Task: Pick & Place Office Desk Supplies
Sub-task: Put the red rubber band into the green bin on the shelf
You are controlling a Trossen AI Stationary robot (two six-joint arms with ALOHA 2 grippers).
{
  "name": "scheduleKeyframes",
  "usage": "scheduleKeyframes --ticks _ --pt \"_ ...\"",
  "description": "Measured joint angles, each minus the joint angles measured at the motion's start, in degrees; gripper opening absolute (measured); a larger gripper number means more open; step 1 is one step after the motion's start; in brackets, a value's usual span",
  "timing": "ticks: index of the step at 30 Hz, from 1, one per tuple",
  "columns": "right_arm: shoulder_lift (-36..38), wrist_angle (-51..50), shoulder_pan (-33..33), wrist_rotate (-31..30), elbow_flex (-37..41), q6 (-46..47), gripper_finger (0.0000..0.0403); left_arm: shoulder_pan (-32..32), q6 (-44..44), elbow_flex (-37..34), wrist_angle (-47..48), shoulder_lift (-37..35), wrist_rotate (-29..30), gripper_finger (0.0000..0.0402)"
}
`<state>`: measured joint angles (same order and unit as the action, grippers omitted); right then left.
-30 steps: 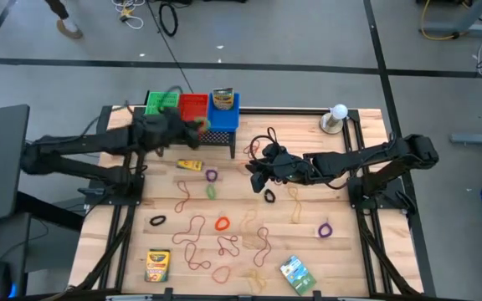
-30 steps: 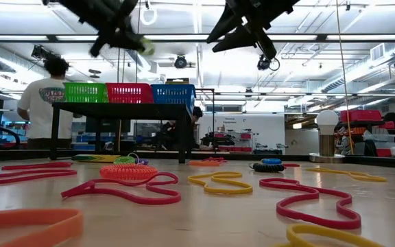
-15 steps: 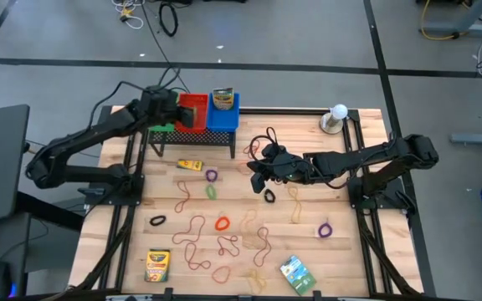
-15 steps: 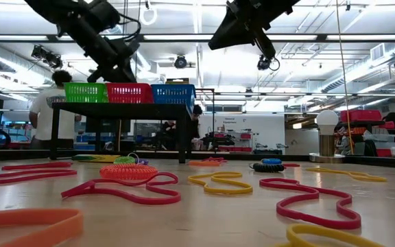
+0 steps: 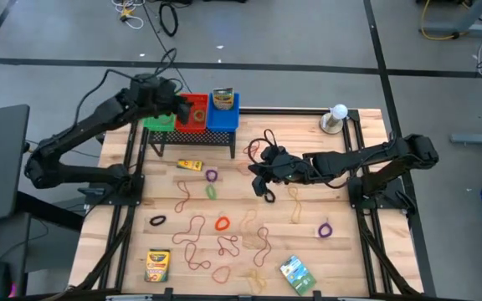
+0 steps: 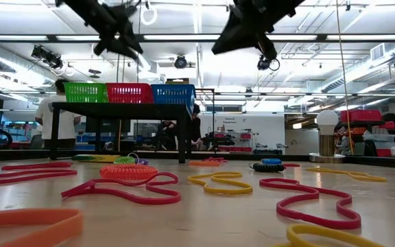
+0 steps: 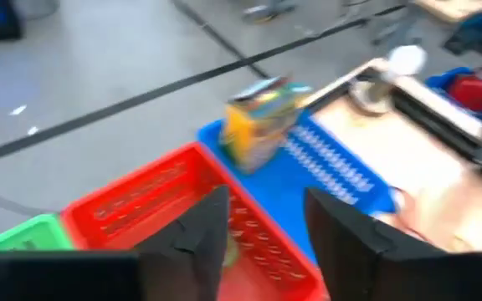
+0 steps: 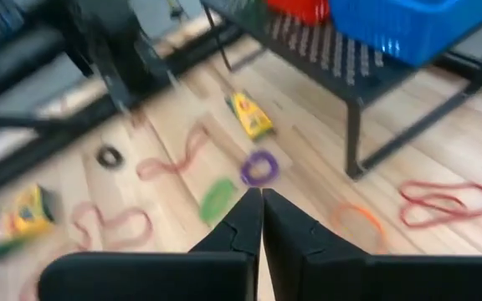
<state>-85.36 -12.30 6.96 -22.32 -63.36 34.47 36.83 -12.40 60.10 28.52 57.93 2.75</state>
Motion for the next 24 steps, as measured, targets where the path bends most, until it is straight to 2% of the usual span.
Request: scheduleKeyframes --ticks 3,6,8,12,15,17,20,24 --pt "0.00 -5.17 0.48 -0.25 -0.01 -0.66 0.0017 -6.92 0.56 -0.05 2.25 -1.57 1.04 0.0096" --pt "0.00 -8.65 1.01 -2.18 0.00 -1.54 0.0006 -16.31 1.04 -0.09 4.94 -1.73 5.82 0.0034" --pt "0.08 -6.75 1.31 -3.24 1.44 -3.01 0.0005 -22.71 0.89 -0.29 5.87 -1.30 9.93 0.0010" --pt "0.09 1.96 1.29 -1.30 8.29 -3.34 0.0004 -34.19 -2.77 -5.10 3.15 -0.92 17.95 0.0007" --pt "0.09 8.77 1.61 0.28 13.08 -2.01 0.0004 -39.84 -10.94 -10.69 -1.78 -0.94 21.16 0.0007" --pt "0.16 9.71 2.17 0.31 14.58 -2.04 0.0005 -41.54 -16.70 -13.90 -5.13 -0.51 20.40 0.0010" --pt "0.44 9.62 2.78 0.44 14.98 -3.97 0.0005 -41.88 -20.39 -16.08 -7.17 1.91 17.59 0.0021" --pt "0.61 8.61 2.96 0.52 14.98 -6.65 0.0010 -44.45 -19.11 -16.22 -7.31 3.76 17.86 0.0009"
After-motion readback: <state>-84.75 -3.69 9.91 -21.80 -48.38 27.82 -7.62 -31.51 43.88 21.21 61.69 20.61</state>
